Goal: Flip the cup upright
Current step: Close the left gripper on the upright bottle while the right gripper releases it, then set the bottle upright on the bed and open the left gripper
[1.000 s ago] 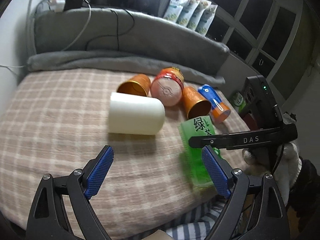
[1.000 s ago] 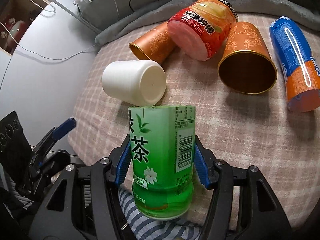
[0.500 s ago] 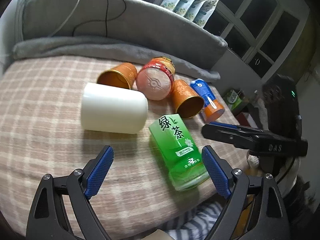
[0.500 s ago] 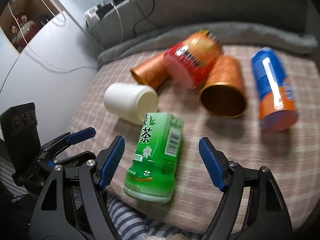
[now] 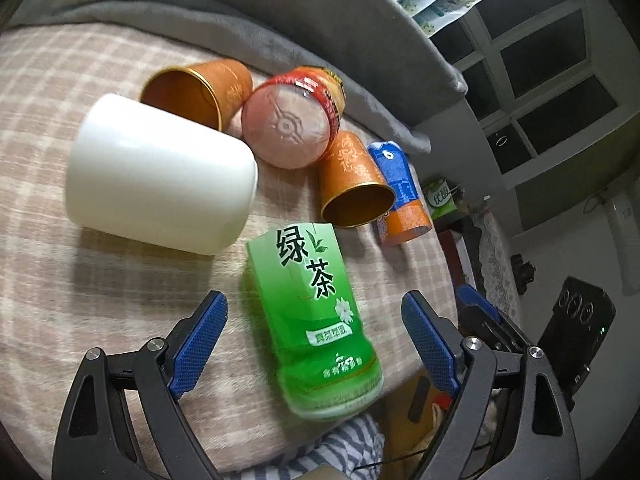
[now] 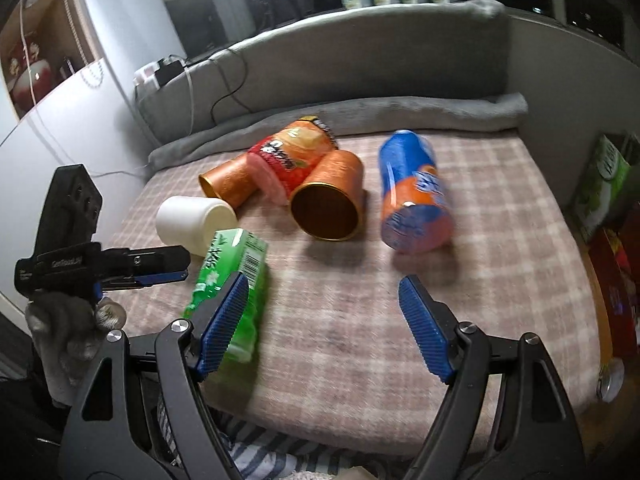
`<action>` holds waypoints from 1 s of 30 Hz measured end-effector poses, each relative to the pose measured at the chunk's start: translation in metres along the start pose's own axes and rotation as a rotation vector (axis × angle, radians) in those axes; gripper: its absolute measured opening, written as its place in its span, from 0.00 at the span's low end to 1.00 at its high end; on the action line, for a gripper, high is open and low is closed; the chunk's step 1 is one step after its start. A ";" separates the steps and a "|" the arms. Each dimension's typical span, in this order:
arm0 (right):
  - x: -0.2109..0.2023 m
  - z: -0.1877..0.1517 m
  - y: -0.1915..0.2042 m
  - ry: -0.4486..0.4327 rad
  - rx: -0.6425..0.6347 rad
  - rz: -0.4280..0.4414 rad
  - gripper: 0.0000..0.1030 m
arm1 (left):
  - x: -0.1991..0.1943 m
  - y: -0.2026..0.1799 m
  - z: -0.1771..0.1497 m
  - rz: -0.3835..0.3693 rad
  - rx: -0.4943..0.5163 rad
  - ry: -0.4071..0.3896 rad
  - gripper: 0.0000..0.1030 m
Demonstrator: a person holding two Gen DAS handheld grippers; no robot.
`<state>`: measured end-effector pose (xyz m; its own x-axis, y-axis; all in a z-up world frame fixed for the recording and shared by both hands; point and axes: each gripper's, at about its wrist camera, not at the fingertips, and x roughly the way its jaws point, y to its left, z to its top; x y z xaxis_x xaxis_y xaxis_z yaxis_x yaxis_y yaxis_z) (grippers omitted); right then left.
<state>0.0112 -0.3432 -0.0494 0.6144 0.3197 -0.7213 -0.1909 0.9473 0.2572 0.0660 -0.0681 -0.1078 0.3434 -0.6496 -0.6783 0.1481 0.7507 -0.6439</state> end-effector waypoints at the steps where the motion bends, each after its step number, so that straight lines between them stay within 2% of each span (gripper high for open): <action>1: -0.001 -0.001 -0.003 -0.002 0.006 -0.003 0.78 | 0.003 0.000 0.001 -0.001 -0.004 0.007 0.86; 6: -0.003 -0.006 -0.007 -0.010 0.010 -0.013 0.78 | 0.020 0.006 0.004 -0.003 -0.044 0.046 0.83; 13: -0.005 -0.011 -0.007 -0.021 0.000 -0.035 0.78 | 0.037 0.011 0.005 0.008 -0.060 0.082 0.65; 16: -0.005 -0.012 -0.009 -0.024 0.006 -0.039 0.78 | 0.037 0.011 0.005 0.009 -0.056 0.080 0.63; 23: -0.001 -0.014 -0.012 -0.017 0.026 -0.040 0.78 | 0.028 0.001 0.005 0.033 0.005 0.041 0.59; 30: -0.002 -0.013 -0.014 -0.024 0.039 -0.040 0.78 | 0.015 -0.024 0.003 0.072 0.122 -0.049 0.54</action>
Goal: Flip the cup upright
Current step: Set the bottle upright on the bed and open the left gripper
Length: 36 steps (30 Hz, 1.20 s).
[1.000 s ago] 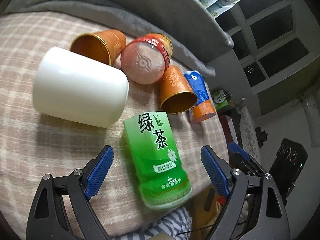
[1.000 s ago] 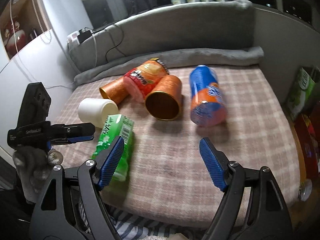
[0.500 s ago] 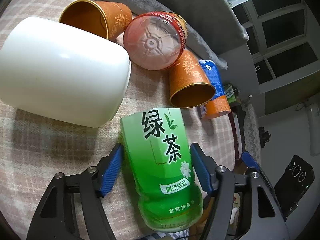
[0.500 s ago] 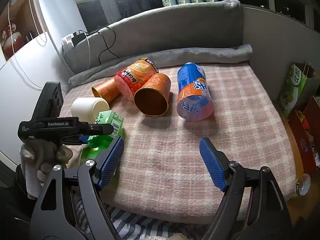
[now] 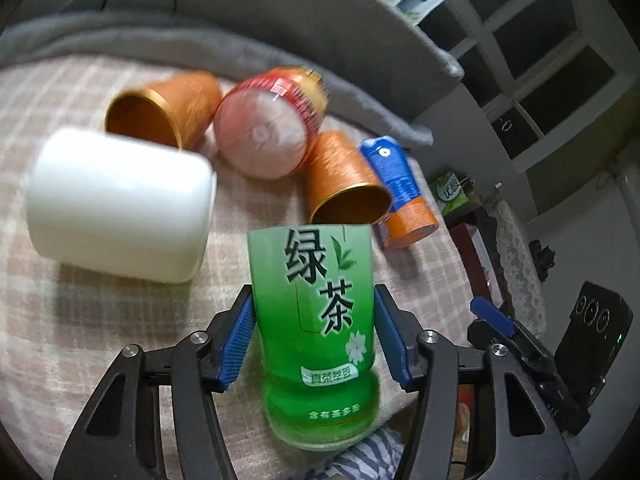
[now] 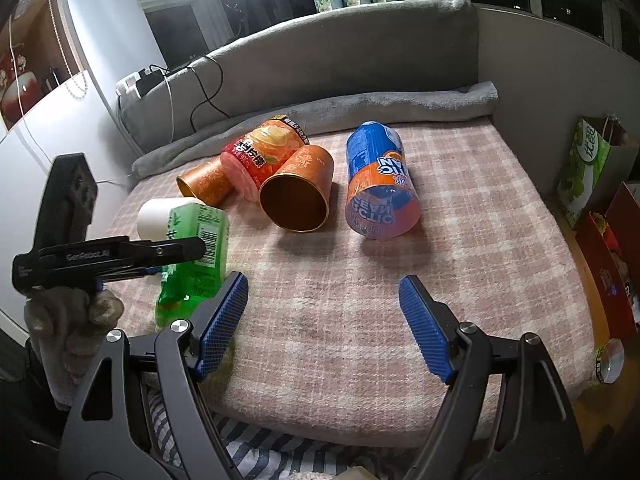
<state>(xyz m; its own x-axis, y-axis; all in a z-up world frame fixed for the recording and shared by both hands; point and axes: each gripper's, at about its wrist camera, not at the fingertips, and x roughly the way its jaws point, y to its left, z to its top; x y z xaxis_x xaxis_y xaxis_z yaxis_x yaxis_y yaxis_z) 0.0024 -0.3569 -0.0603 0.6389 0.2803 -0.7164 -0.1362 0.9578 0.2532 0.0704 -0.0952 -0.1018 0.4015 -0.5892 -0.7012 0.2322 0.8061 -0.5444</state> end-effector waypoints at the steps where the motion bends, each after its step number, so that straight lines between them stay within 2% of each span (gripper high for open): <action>1: 0.000 0.000 -0.001 -0.001 0.003 0.001 0.78 | -0.001 -0.003 0.001 0.013 0.019 -0.016 0.54; 9: 0.001 -0.001 -0.002 -0.001 0.016 0.007 0.78 | -0.002 -0.018 0.000 0.066 0.122 -0.105 0.53; 13: 0.002 0.000 -0.002 -0.012 0.017 0.003 0.78 | -0.008 -0.029 0.003 0.093 0.195 -0.230 0.53; 16: 0.002 0.000 -0.002 -0.015 0.021 0.002 0.78 | -0.003 -0.035 0.002 0.164 0.289 -0.334 0.53; 19: 0.000 0.000 -0.001 -0.022 0.021 0.001 0.78 | 0.009 -0.037 -0.002 0.211 0.343 -0.354 0.53; 22: -0.003 0.001 -0.001 -0.033 0.019 -0.006 0.78 | 0.007 -0.041 -0.011 0.224 0.377 -0.376 0.53; 36: -0.008 0.000 0.006 -0.053 0.015 0.001 0.78 | -0.009 -0.045 -0.029 0.198 0.375 -0.323 0.53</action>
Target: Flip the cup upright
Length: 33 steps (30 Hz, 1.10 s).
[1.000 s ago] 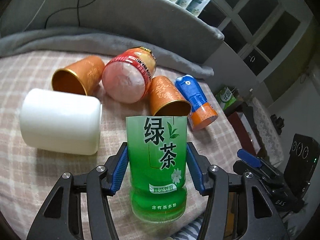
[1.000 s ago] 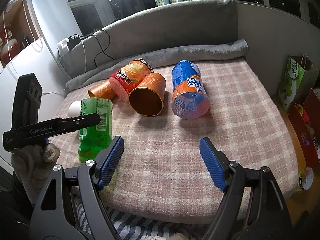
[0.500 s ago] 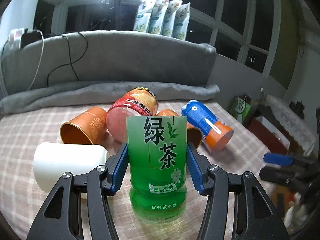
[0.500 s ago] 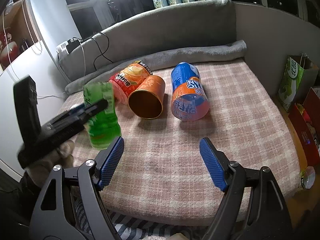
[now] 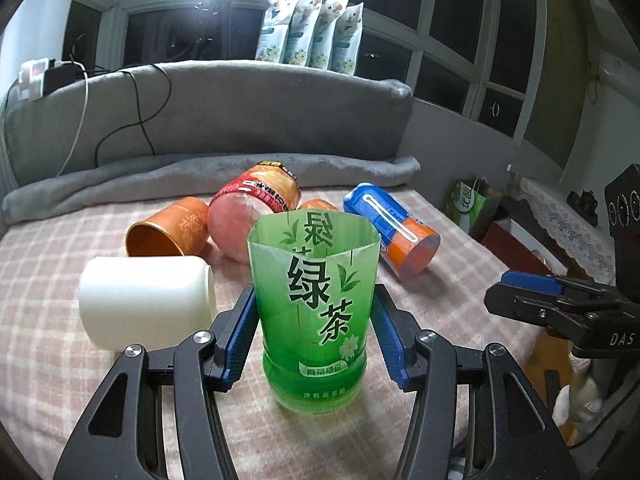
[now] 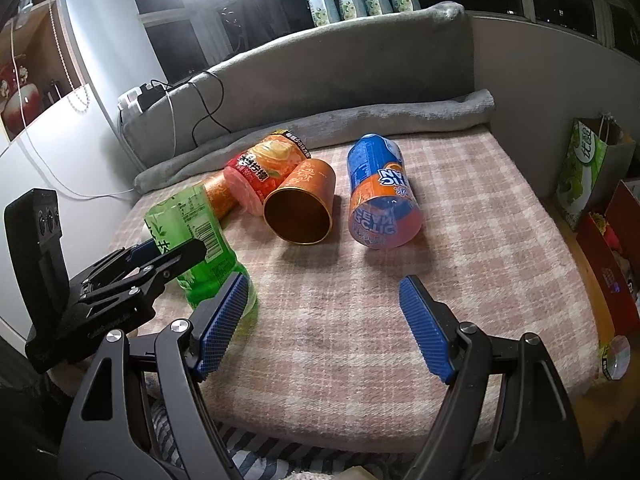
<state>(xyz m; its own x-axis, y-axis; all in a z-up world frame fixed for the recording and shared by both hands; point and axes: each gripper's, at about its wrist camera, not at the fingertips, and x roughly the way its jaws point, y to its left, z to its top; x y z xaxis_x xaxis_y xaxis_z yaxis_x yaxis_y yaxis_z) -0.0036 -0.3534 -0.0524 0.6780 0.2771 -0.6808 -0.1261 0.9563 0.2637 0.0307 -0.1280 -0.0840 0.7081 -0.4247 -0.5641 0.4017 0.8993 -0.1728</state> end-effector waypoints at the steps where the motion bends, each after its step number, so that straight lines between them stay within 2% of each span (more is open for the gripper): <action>1: -0.001 0.000 0.001 -0.001 -0.001 0.000 0.78 | -0.001 0.000 -0.001 -0.003 -0.001 0.002 0.53; 11: -0.008 -0.004 0.008 -0.013 -0.007 0.006 0.78 | -0.012 -0.008 -0.011 -0.038 0.038 0.032 0.55; 13: -0.009 -0.005 0.009 -0.017 -0.009 0.008 0.78 | -0.013 -0.009 -0.011 -0.046 0.040 0.039 0.59; 16: -0.010 -0.005 0.012 -0.022 -0.014 0.009 0.78 | -0.016 -0.009 -0.012 -0.051 0.042 0.037 0.74; 24: -0.017 -0.007 0.017 -0.064 -0.016 0.020 0.78 | -0.031 -0.005 -0.020 -0.047 0.054 0.046 0.77; 29: -0.025 -0.009 0.022 -0.124 -0.030 -0.001 0.79 | -0.058 0.001 -0.026 0.003 0.066 -0.002 0.77; 31: -0.031 -0.011 0.026 -0.172 -0.047 -0.032 0.90 | -0.071 0.004 -0.027 0.047 0.070 -0.045 0.77; 33: -0.037 -0.011 0.031 -0.213 -0.066 -0.064 0.92 | -0.088 0.006 -0.025 0.115 0.076 -0.115 0.78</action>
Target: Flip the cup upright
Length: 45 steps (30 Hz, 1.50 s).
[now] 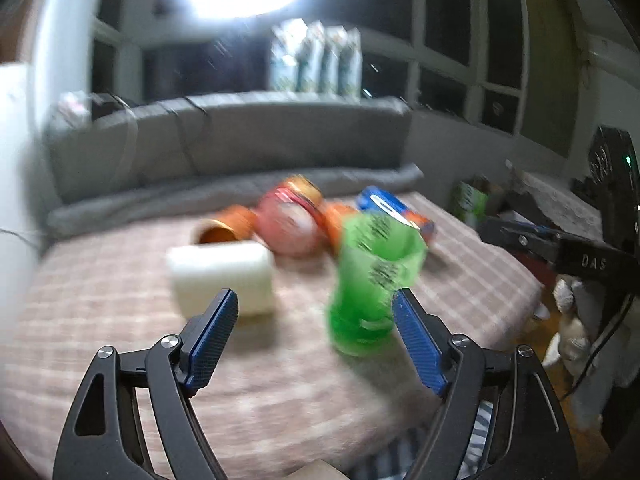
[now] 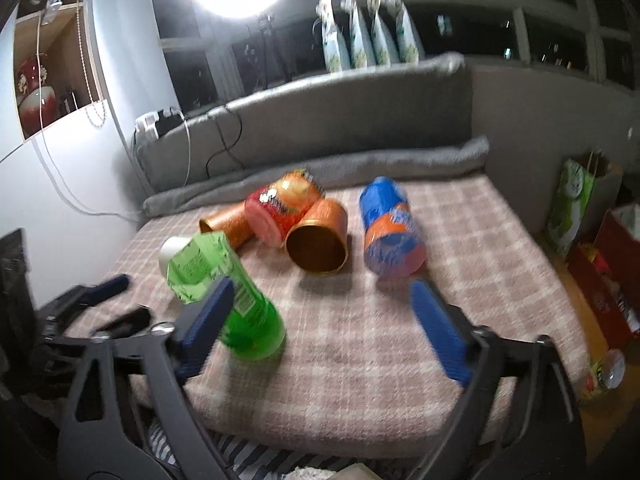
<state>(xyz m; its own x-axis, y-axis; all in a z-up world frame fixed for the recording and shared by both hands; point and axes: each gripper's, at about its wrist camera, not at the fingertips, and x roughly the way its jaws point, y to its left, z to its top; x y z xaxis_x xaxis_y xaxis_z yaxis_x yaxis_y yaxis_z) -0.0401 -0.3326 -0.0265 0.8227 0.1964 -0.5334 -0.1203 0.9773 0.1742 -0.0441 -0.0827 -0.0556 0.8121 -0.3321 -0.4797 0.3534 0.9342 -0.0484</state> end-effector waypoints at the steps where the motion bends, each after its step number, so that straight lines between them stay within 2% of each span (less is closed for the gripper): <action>1: -0.002 0.001 0.002 -0.012 -0.011 -0.014 0.92 | -0.008 0.002 0.001 0.038 0.002 -0.035 0.80; 3: -0.006 0.002 0.008 -0.043 -0.036 -0.049 0.92 | -0.023 0.005 0.004 0.111 0.004 -0.098 0.80; 6: -0.011 0.005 0.015 -0.074 -0.056 -0.079 0.95 | -0.037 0.011 0.009 0.177 -0.004 -0.151 0.80; 8: -0.015 0.008 0.018 -0.093 -0.053 -0.083 1.00 | -0.045 0.015 0.015 0.199 -0.018 -0.175 0.80; 14: -0.032 0.018 0.027 -0.184 -0.060 -0.118 1.00 | -0.066 0.024 0.027 0.237 -0.065 -0.244 0.80; 18: -0.042 0.024 0.034 -0.237 -0.073 -0.142 1.00 | -0.069 0.025 0.029 0.237 -0.075 -0.252 0.80; 23: -0.048 0.026 0.042 -0.262 -0.089 -0.157 1.00 | -0.073 0.023 0.029 0.242 -0.078 -0.258 0.80; 45: -0.048 0.025 0.039 -0.251 -0.080 -0.168 1.00 | -0.073 0.025 0.028 0.235 -0.092 -0.244 0.80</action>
<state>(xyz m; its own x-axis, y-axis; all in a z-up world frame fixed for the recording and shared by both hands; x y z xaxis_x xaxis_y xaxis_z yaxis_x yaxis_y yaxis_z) -0.0702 -0.3055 0.0264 0.9451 0.0156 -0.3264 -0.0061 0.9995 0.0301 -0.0816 -0.0387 0.0027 0.9572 -0.1180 -0.2642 0.1097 0.9929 -0.0459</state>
